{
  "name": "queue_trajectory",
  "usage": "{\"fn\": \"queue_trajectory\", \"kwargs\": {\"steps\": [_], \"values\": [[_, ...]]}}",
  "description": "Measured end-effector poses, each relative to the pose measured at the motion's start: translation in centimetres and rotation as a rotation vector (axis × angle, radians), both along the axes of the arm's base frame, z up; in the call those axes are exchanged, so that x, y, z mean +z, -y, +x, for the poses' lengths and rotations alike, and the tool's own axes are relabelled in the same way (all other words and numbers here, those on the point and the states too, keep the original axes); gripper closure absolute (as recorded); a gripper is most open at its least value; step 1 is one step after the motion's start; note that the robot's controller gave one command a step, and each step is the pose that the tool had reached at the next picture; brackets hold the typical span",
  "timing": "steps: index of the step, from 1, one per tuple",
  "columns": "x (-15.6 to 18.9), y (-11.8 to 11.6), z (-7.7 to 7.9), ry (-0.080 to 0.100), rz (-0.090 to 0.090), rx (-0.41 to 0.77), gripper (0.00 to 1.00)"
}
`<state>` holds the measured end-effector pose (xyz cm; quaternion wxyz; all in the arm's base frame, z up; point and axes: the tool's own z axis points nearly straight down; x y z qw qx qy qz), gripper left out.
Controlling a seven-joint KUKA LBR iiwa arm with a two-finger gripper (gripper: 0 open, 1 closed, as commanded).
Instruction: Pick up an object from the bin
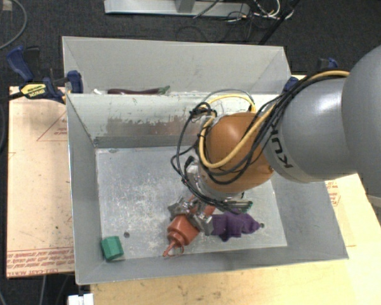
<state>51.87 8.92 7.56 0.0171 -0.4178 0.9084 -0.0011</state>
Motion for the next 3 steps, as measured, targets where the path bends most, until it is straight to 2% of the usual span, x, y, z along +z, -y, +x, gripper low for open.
{"fn": "queue_trajectory", "kwargs": {"steps": [1, 2, 3], "values": [[0.2, 0.0, -0.1, -0.003, -0.001, 0.001, 1.00], [1.8, 0.1, -0.5, -0.015, -0.004, 0.000, 1.00], [3.3, 0.1, -0.2, -0.003, -0.001, -0.002, 1.00]]}}
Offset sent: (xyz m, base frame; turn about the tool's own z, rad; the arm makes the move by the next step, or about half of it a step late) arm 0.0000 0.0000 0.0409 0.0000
